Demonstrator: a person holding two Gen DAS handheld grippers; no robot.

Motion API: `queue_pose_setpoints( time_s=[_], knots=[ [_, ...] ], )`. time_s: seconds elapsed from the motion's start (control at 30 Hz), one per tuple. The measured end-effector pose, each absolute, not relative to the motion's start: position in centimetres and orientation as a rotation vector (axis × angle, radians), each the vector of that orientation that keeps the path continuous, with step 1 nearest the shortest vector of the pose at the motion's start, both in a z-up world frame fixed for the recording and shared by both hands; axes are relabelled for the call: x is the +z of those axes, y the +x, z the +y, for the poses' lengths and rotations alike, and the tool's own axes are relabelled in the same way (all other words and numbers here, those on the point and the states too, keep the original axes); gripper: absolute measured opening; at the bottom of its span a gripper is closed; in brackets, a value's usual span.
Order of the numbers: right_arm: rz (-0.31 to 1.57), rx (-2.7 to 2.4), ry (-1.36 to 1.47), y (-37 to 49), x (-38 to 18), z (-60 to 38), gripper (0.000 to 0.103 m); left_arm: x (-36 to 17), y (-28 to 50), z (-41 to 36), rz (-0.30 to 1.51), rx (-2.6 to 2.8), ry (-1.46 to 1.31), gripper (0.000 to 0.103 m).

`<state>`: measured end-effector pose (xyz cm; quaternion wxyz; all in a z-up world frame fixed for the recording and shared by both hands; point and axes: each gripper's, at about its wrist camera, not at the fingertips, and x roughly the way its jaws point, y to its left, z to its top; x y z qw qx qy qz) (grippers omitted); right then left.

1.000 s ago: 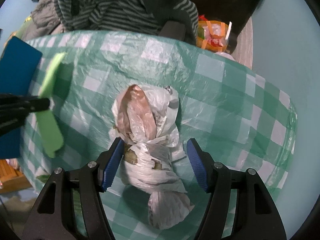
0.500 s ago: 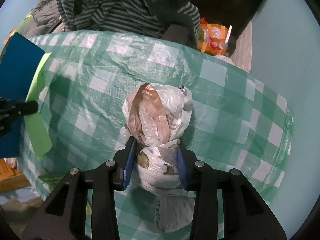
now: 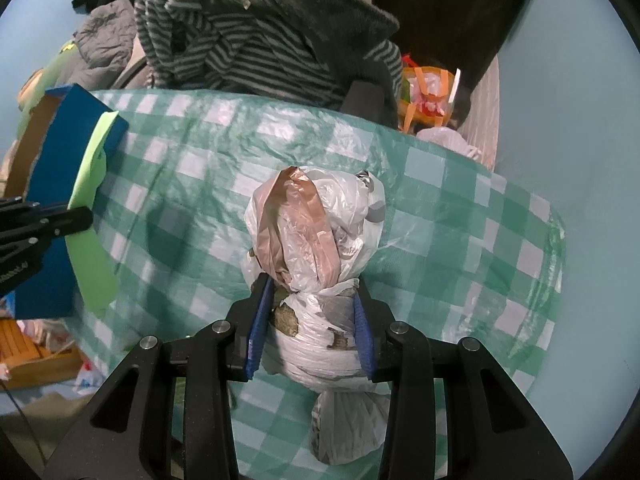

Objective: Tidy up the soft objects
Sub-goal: 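Carry the green cloth and plastic bag over the box with both grippers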

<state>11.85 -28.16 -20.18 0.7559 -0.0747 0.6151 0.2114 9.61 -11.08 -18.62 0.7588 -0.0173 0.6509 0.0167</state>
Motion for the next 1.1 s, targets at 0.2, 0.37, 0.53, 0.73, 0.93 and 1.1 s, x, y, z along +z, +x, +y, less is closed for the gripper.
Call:
queue_pose_setpoints(
  time_s=[0.2, 0.37, 0.53, 0.73, 0.93, 1.1],
  knots=[
    [1.307, 0.467, -0.157, 11.2, -17.4, -27.4, 0.037, -16.4, 8.8, -10.4, 1.393, 0.008, -0.021, 0.008],
    [1.283, 0.475, -0.156, 10.6, -15.2, -26.3, 0.037, -14.4, 8.1, -9.9, 1.363, -0.004, 0.004, 0.008],
    [1.265, 0.482, -0.154, 10.1, -13.3, -25.1, 0.037, -12.6, 7.5, -9.5, 1.328, -0.009, 0.051, 0.008],
    [1.246, 0.491, -0.153, 9.4, -11.5, -23.8, 0.037, -11.5, 6.8, -8.4, 1.305, -0.022, 0.054, 0.008],
    [1.233, 0.512, -0.137, 9.2, -9.9, -22.2, 0.037, -10.6, 6.0, -7.0, 1.292, -0.008, 0.060, 0.008],
    [1.216, 0.538, -0.150, 8.9, -8.6, -20.3, 0.037, -9.3, 5.2, -5.6, 1.272, 0.001, 0.057, 0.008]
  ],
)
